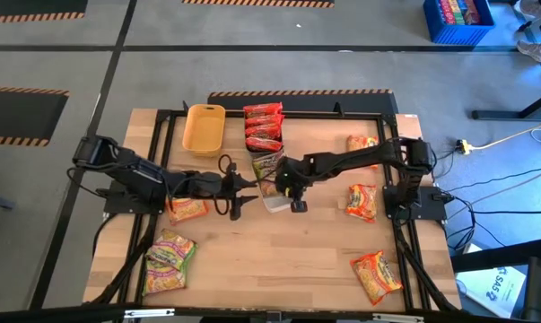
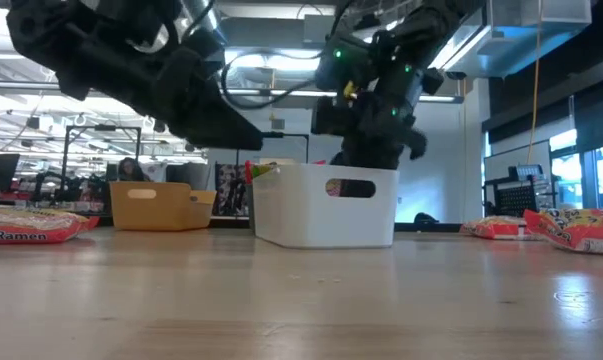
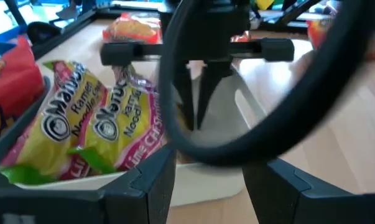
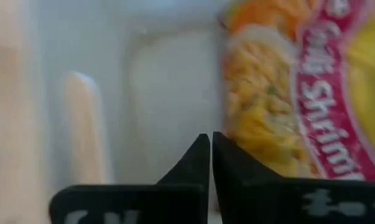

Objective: Sort Maruchan noodles
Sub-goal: Put the top green noodle pack into the white bin, then adjust the white bin on the table

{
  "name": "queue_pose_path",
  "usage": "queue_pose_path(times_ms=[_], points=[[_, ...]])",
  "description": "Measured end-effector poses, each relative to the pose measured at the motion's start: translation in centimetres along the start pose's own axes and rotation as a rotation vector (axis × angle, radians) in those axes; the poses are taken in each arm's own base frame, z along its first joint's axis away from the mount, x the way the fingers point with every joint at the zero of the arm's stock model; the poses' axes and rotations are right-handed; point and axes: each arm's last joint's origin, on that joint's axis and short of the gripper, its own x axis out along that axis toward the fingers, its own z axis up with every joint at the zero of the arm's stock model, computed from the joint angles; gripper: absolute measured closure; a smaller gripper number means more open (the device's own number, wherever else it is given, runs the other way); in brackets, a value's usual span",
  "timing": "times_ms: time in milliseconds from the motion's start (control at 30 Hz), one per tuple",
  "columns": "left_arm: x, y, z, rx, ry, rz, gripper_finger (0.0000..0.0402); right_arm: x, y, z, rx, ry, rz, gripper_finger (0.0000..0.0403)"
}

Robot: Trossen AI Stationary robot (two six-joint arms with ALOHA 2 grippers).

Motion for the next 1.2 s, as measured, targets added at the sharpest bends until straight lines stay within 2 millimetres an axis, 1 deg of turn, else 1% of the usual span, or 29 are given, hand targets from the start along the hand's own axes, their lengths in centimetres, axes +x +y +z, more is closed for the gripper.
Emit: queue_pose_path(times_ms=[200, 333, 567, 767, 900, 967, 1067, 1200], points=[[0.2, 0.1, -0.2, 0.001, 0.010, 0.005, 0.0227, 0.0, -0.3, 0.0, -0.005, 0.012, -0.104, 0.0401], [0.2, 0.1, -0.2, 0.001, 0.009, 0.005, 0.0227, 0.0, -0.6, 0.5, 0.004, -0.032, -0.171, 0.0401], [0.2, 0.1, -0.2, 0.001, 0.010, 0.004, 0.0227, -0.1, -0.9, 1.0, 0.072, -0.082, -0.257, 0.0402], [0.2, 0.1, -0.2, 0.002, 0.012, 0.005, 0.0227, -0.1, -0.9, 1.0, 0.075, -0.082, -0.260, 0.0402], [0.2, 0.1, -0.3, 0.003, 0.015, 0.005, 0.0227, -0.1, -0.6, 1.1, 0.070, -0.097, -0.153, 0.0402], [0.2, 0.1, -0.3, 0.004, 0.020, 0.006, 0.0227, -0.1, -0.6, 1.1, 0.069, -0.101, -0.131, 0.0402], [0.2, 0.1, -0.3, 0.005, 0.023, 0.006, 0.0227, -0.8, -0.4, 1.2, 0.066, -0.112, -0.127, 0.0402], [0.1, 0.1, -0.7, 0.014, 0.059, 0.011, 0.0227, -3.4, -0.1, 1.6, 0.064, -0.146, -0.133, 0.0402]])
